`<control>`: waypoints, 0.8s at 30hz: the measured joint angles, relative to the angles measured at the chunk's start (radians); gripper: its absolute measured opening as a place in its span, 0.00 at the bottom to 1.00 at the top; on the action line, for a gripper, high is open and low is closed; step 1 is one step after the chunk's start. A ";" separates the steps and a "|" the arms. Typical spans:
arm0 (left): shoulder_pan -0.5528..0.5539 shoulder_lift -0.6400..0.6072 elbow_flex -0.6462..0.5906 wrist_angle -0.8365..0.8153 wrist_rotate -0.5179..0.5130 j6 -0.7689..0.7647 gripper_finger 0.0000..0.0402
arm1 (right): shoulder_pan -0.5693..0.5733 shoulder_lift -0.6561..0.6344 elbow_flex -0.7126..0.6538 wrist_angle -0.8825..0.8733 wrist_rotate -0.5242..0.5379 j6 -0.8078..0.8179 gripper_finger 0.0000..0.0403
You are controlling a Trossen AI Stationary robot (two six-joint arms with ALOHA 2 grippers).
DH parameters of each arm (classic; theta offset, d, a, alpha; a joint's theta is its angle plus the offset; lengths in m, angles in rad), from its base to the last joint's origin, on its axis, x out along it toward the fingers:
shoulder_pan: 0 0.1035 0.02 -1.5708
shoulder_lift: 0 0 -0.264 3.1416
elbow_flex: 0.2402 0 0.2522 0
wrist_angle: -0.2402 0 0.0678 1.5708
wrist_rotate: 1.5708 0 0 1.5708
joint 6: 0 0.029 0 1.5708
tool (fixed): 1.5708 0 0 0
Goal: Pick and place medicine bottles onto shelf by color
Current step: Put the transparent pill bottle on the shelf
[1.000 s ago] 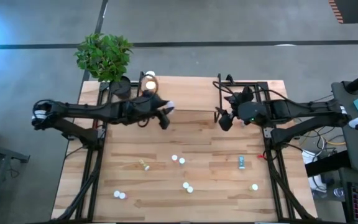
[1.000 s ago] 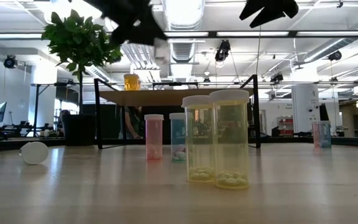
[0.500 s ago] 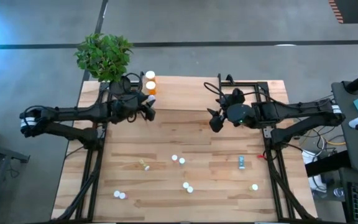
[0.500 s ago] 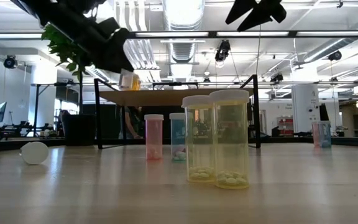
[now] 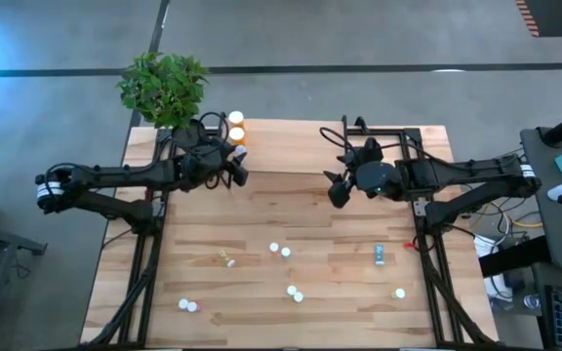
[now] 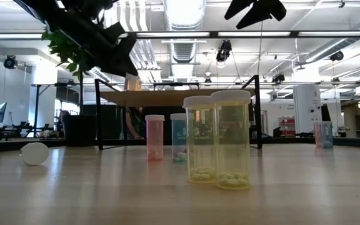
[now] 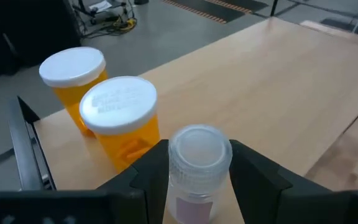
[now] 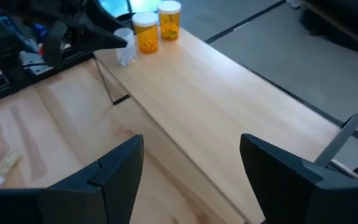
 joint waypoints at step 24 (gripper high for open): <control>0.007 -0.020 -0.003 -0.044 -0.023 0.022 0.49 | 0.002 0.000 0.000 -0.063 -0.052 0.027 0.65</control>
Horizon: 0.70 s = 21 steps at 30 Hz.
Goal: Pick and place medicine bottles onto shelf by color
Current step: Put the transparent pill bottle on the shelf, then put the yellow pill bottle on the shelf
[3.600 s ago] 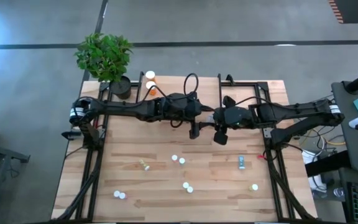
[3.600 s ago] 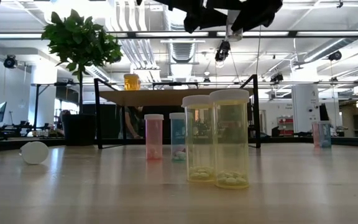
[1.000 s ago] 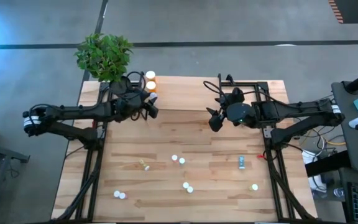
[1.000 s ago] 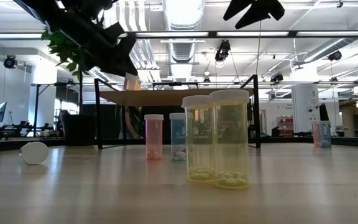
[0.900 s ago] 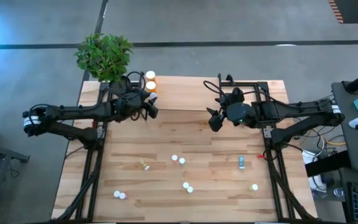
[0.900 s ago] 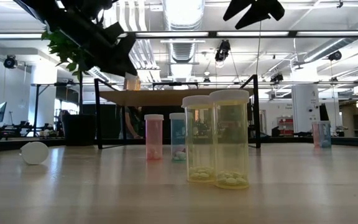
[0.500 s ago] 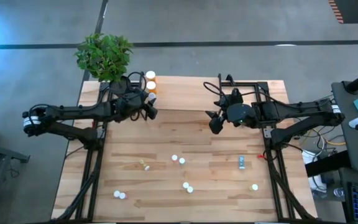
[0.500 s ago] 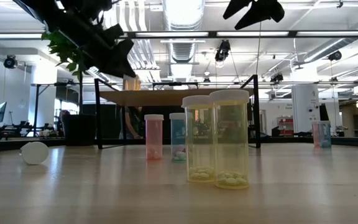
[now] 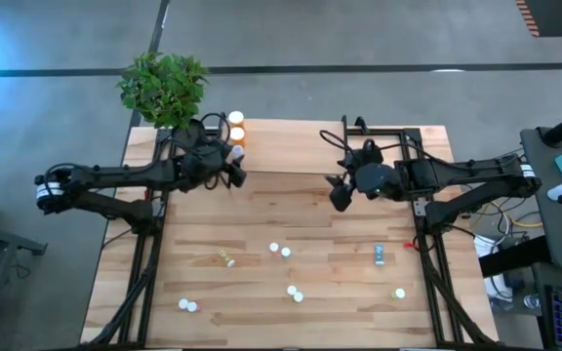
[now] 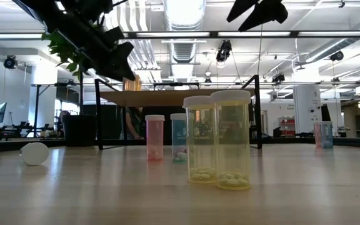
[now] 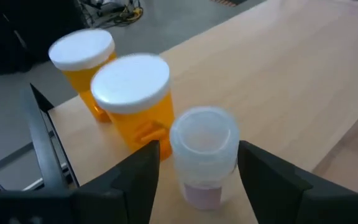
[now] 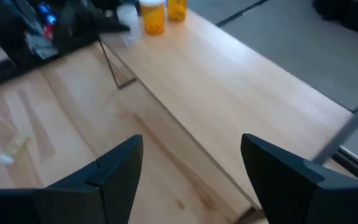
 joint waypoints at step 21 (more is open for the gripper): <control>-0.046 -0.188 0.052 -0.164 0.145 -0.055 0.49 | 0.070 -0.003 -0.067 -0.564 -0.361 0.186 0.60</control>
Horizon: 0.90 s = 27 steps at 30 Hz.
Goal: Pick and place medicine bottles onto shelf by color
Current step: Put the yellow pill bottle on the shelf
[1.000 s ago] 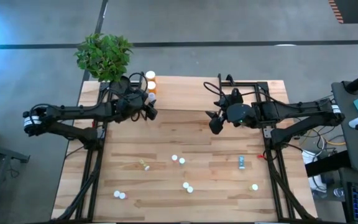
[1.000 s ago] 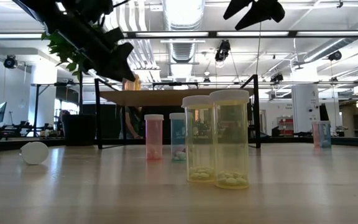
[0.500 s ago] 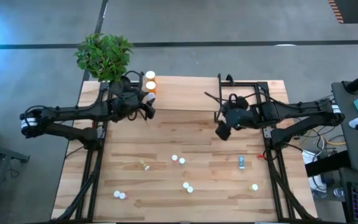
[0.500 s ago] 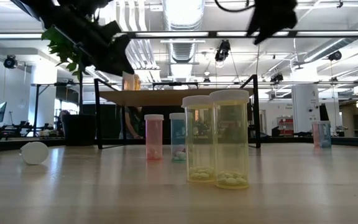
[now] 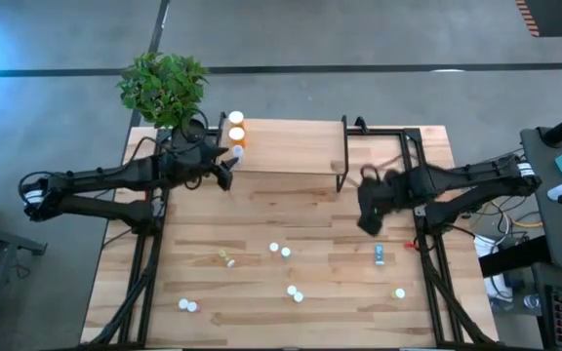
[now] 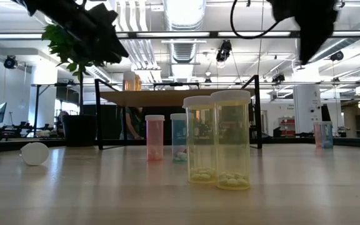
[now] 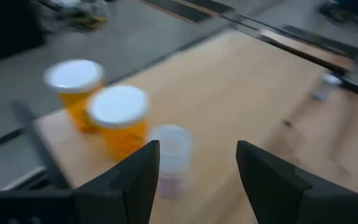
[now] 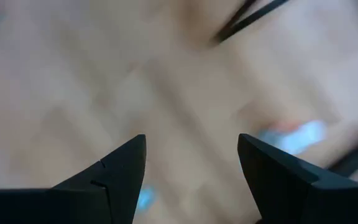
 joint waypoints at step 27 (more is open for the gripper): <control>-0.363 0.550 0.632 -0.102 -0.019 0.097 0.48 | 0.509 0.080 -0.185 0.329 -0.008 0.274 0.58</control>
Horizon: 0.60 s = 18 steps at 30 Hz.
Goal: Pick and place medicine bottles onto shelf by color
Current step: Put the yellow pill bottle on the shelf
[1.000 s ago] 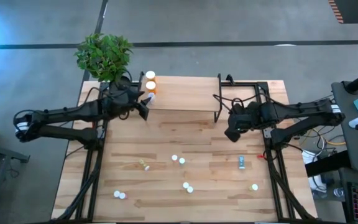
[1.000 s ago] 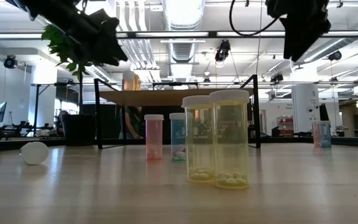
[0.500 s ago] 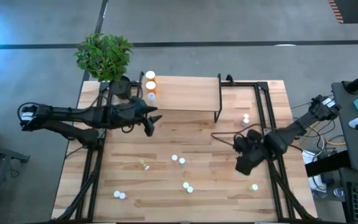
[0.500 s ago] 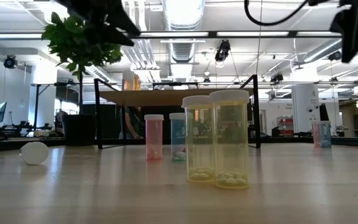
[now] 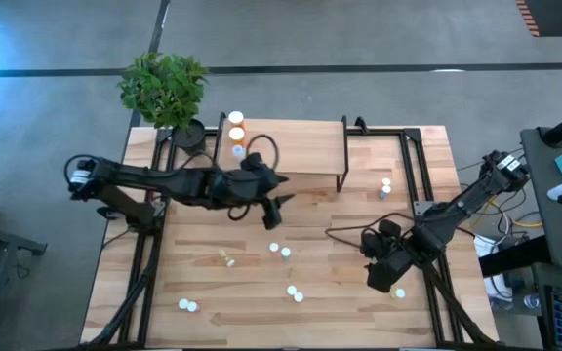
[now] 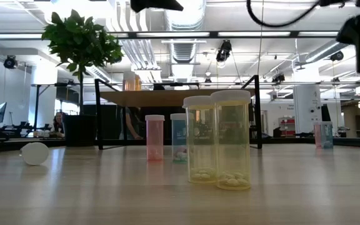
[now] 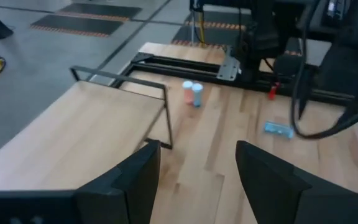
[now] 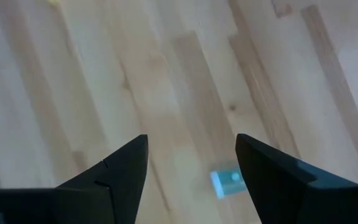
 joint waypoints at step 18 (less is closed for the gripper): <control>-0.157 0.151 0.197 -0.023 -0.139 -0.253 0.48 | 0.127 0.152 -0.049 0.234 -0.013 -0.216 0.56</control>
